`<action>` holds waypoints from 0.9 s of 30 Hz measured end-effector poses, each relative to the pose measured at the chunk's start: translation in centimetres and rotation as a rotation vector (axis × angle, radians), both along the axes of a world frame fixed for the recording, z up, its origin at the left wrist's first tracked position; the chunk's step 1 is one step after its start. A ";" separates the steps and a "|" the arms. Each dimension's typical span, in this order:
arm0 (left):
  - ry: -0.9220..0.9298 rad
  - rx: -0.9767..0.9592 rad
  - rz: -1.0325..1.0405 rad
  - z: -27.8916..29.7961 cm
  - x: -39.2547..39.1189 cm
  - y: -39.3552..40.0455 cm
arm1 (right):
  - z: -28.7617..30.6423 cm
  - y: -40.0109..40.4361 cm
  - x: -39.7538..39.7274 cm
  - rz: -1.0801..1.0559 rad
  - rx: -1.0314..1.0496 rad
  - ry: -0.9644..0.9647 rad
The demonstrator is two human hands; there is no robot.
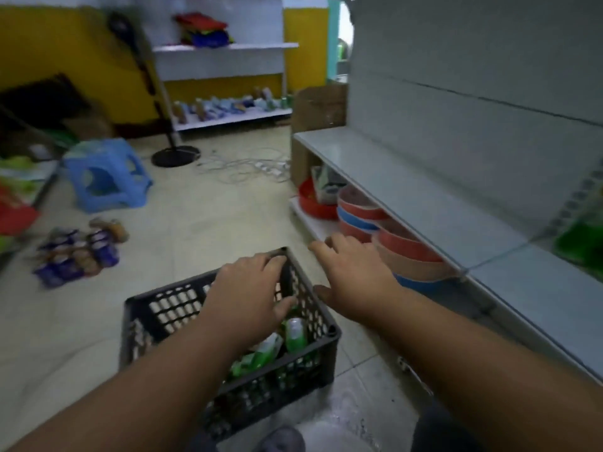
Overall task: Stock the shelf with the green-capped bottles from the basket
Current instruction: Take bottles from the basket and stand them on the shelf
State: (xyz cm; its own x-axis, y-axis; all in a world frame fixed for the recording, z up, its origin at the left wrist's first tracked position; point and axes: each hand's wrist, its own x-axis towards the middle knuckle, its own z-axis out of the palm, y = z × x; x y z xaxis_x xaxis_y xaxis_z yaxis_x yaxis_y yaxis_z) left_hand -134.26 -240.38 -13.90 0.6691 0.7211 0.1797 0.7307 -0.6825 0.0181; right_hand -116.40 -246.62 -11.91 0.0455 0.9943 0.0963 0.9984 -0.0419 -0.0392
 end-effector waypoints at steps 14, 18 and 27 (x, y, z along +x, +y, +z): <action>-0.038 -0.255 0.628 -12.6 -17.7 0.6 | -11.5 12.1 -15.9 0.478 -0.209 0.074; -0.028 -0.299 0.661 -17.6 -20.7 3.3 | -17.7 15.6 -19.2 0.516 -0.320 0.150; 0.127 -0.303 0.446 -24.9 -22.1 11.6 | -26.7 21.7 -20.0 0.396 -0.492 0.235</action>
